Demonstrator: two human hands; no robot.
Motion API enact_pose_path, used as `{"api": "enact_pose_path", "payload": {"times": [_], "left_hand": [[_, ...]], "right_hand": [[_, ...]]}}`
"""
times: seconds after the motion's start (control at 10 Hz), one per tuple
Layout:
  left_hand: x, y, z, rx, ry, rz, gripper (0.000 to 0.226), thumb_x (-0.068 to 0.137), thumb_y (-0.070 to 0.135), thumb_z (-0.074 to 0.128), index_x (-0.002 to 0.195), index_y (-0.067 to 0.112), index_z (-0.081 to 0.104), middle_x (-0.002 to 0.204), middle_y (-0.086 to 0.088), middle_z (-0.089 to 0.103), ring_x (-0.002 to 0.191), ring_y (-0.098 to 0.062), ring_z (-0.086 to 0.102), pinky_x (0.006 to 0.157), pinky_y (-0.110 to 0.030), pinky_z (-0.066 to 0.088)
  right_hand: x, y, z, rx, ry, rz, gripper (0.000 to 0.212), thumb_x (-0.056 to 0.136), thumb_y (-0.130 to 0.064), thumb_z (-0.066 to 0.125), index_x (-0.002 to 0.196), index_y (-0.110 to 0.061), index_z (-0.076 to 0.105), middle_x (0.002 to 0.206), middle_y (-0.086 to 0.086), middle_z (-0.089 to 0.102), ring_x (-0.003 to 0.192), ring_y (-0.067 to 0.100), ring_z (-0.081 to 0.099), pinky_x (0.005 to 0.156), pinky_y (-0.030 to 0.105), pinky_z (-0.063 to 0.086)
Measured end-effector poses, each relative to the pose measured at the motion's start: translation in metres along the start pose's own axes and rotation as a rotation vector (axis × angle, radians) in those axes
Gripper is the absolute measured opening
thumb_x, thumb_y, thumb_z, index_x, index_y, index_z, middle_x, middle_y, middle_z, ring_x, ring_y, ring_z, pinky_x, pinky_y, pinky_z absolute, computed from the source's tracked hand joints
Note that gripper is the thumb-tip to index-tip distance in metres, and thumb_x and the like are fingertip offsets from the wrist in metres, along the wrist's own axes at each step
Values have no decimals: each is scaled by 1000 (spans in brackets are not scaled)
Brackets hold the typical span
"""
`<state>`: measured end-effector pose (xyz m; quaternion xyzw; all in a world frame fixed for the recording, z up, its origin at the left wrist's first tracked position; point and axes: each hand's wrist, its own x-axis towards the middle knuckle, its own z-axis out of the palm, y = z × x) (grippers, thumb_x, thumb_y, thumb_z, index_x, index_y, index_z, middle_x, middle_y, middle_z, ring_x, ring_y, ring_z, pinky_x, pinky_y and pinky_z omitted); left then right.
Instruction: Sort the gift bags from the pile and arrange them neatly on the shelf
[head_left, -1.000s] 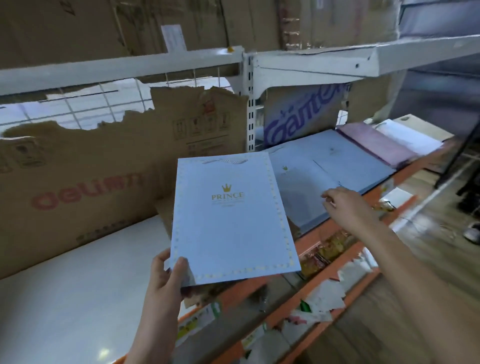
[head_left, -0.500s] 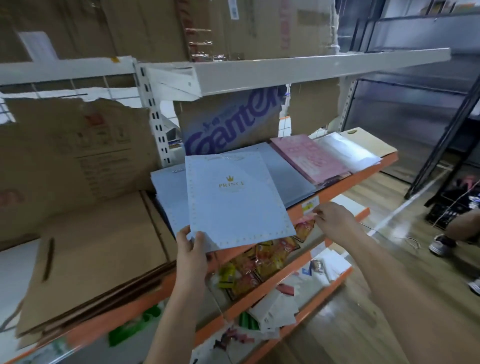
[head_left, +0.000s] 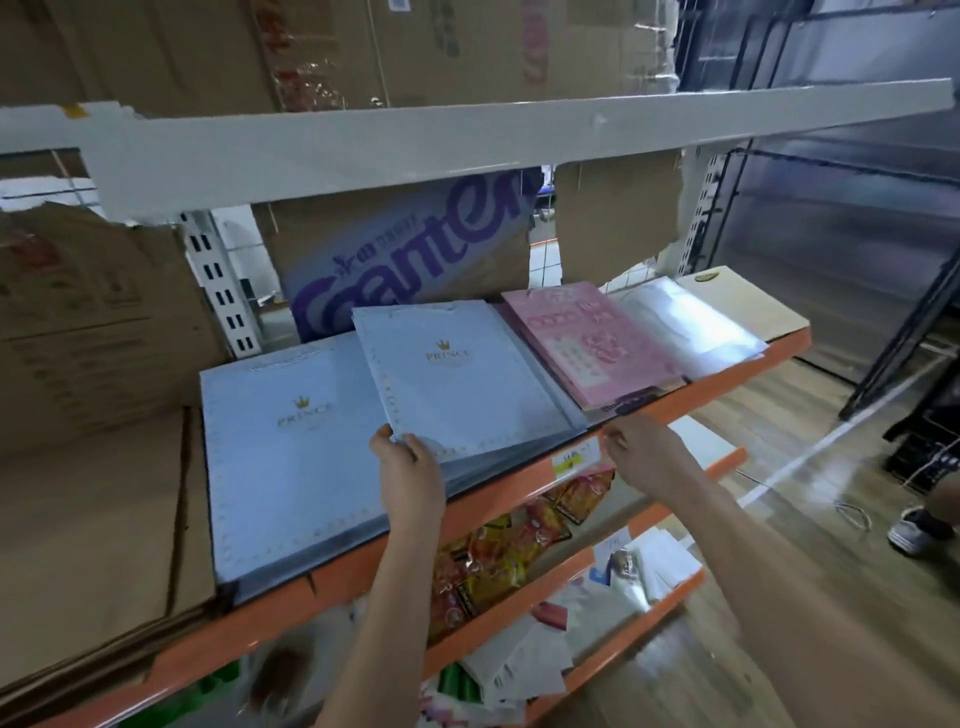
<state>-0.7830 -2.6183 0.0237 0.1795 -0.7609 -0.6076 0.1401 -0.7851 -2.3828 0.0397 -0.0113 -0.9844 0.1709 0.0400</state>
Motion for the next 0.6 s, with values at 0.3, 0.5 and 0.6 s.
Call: {"api": "enact_pose_path", "payload": {"times": [0.3, 0.5, 0.6], "left_hand": [[-14, 4, 24, 739, 122, 141, 56, 100, 31, 34, 148, 6, 18, 130, -13, 42, 110, -28, 52, 61, -30, 38], [-19, 6, 31, 934, 192, 101, 52, 98, 33, 38, 140, 2, 34, 134, -19, 41, 120, -34, 41, 84, -40, 48], [-36, -12, 24, 938, 315, 158, 46, 94, 28, 51, 130, -1, 49, 125, -23, 53, 113, -40, 49, 86, -46, 46]], "right_hand": [[38, 29, 2, 112, -50, -153, 31, 94, -14, 47, 123, -16, 59, 116, 5, 66, 101, 21, 63, 76, 24, 46], [28, 67, 8, 140, 36, -189, 24, 94, -16, 47, 113, -12, 62, 106, 8, 66, 93, 24, 64, 70, 25, 42], [-13, 108, 26, 181, 3, -152, 26, 95, -17, 46, 116, -14, 61, 104, 6, 65, 92, 23, 64, 67, 24, 38]]}}
